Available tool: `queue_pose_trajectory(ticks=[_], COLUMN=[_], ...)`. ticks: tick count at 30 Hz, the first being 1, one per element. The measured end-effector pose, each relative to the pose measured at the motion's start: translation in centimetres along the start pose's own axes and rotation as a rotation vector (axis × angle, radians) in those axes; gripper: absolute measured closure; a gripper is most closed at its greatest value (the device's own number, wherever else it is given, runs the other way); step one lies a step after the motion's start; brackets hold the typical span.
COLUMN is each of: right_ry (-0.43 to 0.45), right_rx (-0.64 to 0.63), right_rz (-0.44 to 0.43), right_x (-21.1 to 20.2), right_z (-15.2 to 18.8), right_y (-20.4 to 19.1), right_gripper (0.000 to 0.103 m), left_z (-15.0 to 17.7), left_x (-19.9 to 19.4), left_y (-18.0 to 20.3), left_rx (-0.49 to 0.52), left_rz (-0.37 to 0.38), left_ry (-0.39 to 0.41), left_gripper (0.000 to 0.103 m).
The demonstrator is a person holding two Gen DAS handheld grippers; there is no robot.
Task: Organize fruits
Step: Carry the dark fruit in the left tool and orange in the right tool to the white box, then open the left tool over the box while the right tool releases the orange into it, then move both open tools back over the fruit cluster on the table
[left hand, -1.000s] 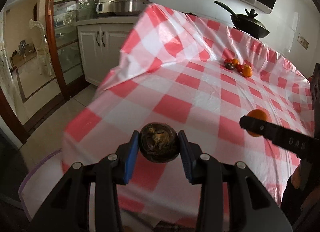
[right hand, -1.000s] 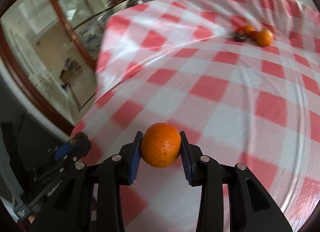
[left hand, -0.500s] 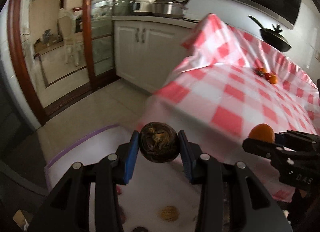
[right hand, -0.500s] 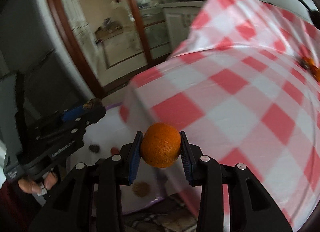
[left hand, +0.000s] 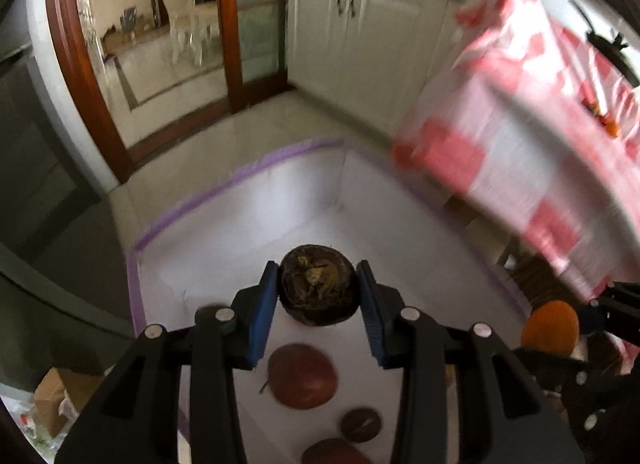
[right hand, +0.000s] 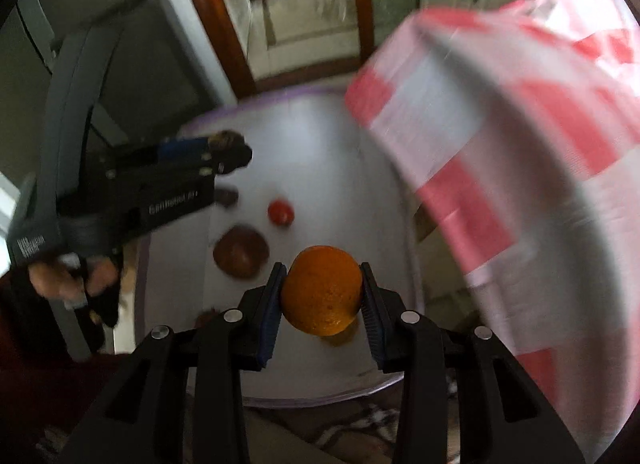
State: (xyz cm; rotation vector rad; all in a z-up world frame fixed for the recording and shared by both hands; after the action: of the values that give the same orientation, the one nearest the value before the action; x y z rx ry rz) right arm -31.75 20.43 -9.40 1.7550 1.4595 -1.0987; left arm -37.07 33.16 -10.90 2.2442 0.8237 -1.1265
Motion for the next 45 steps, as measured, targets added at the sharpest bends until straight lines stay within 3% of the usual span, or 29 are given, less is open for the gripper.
queue_pose_trajectory(ticks=[4,10,14,17,20,22,23,24,28,30,37,41,45], right_ry=[-0.089,-0.205,-0.217,-0.213,-0.2,-0.189,-0.181,-0.167,-0.141,-0.134,-0.095,-0.009,0.128], right_rx=[-0.05,-0.241,-0.351,-0.339,-0.319,-0.319,-0.319,-0.318,-0.312,-0.304,-0.301,-0.283,-0.237], right_rz=[-0.02,0.002,-0.001,0.002,0.004,0.007,0.011,0.009,0.006,0.005,-0.002,-0.008,0.013], right_x=[2.9,6.2,6.6,6.4,6.1,5.7,5.5,5.2,4.3,4.2,3.0,0.8,-3.1], right_z=[0.7,2.1,2.7,2.7,2.5,2.4,2.3,2.2,2.0,2.1,1.5,0.6,-0.7], right_y=[-1.3,-4.9,-6.8,-6.2,-5.9,-6.0,-6.1,-6.2,-6.0,-5.6,-5.6,-5.4,-3.8], right_gripper=[0.066,0.066,0.066,0.066,0.064,0.054,0.04,0.036,0.035,0.032,0.03,0.029,0.024], left_z=[1.4,2.5,2.6,2.5,2.3,2.3,2.2,2.1,1.5,1.2,0.1,-1.4,-3.7], left_x=[2.3,4.2,4.7,4.8,4.7,4.9,4.7,4.4,3.8,3.6,2.6,1.1,-1.5], left_y=[-1.2,-2.5,-3.1,-2.8,-2.1,-1.9,-1.9,-2.0,-1.7,-1.7,-0.9,-0.1,1.0], left_rx=[0.003,-0.022,-0.034,-0.03,-0.019,-0.02,-0.023,-0.028,-0.029,-0.031,-0.015,0.029,0.046], left_rz=[-0.043,-0.067,-0.072,-0.076,-0.084,-0.083,-0.086,-0.095,-0.112,-0.132,-0.199,-0.265,-0.278], left_ry=[-0.087,-0.132,-0.129,-0.123,-0.113,-0.115,-0.108,-0.095,-0.067,-0.05,-0.013,0.056,0.147], left_gripper=[0.063,0.063,0.063,0.063,0.062,0.054,0.038,0.028,0.022,0.012,0.008,0.008,0.008])
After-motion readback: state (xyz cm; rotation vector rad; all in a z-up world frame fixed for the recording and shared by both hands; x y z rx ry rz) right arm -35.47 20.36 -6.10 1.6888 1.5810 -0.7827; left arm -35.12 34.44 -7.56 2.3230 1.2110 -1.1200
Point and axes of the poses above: each gripper's, at about its wrist camera, not at the fingertips, and x roughly the way its jaws point, y to its right, z to its underside, the point moved 5 cm from there along x, roughly the way its jaws point, and after that the axes turned 11 degrees about -x, right-handed, at the moved point
